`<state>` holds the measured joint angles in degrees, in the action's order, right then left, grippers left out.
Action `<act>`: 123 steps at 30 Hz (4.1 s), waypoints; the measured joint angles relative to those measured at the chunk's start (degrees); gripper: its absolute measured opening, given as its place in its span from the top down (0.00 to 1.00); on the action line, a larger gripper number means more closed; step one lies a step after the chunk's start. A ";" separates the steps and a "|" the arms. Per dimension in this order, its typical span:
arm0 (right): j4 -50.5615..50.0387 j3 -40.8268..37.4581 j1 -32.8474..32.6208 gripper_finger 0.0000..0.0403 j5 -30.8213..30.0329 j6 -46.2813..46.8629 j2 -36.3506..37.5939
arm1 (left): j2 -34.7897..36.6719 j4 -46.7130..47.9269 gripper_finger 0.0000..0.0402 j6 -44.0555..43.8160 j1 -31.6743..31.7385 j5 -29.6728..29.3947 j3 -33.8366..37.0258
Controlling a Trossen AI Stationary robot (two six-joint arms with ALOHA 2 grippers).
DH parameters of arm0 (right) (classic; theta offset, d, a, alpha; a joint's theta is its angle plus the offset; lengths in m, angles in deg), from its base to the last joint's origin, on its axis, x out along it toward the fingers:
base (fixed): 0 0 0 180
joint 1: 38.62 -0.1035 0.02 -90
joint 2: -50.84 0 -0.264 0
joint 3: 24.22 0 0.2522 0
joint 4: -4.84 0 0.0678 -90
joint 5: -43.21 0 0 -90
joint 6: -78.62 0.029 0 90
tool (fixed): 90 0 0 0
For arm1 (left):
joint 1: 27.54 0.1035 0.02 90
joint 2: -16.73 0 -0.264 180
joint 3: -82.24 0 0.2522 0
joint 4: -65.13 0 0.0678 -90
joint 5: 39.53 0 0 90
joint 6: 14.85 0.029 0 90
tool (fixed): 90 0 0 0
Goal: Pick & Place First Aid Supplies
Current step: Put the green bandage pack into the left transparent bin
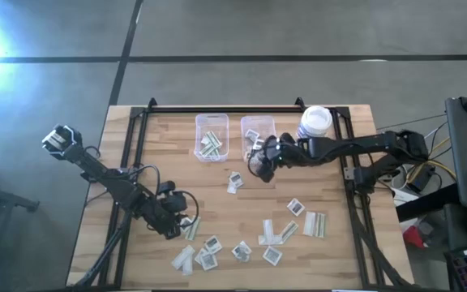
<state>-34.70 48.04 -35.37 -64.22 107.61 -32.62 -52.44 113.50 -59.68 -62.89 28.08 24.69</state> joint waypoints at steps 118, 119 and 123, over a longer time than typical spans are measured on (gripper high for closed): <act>-2.23 -1.74 -19.49 0.85 -3.65 10.06 1.50 | -29.86 2.49 0.53 -23.02 5.25 6.45 -14.08; -2.23 -1.74 -19.49 0.85 -3.65 10.06 1.50 | -29.86 2.49 0.53 -22.95 5.25 6.47 -14.08; -2.23 -1.74 -19.49 0.84 -3.65 10.06 1.50 | -29.86 3.21 0.53 -22.82 5.26 6.47 -14.08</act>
<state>-36.93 46.30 -54.87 -67.87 117.67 -31.12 -82.30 116.71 -82.50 -57.63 34.55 10.61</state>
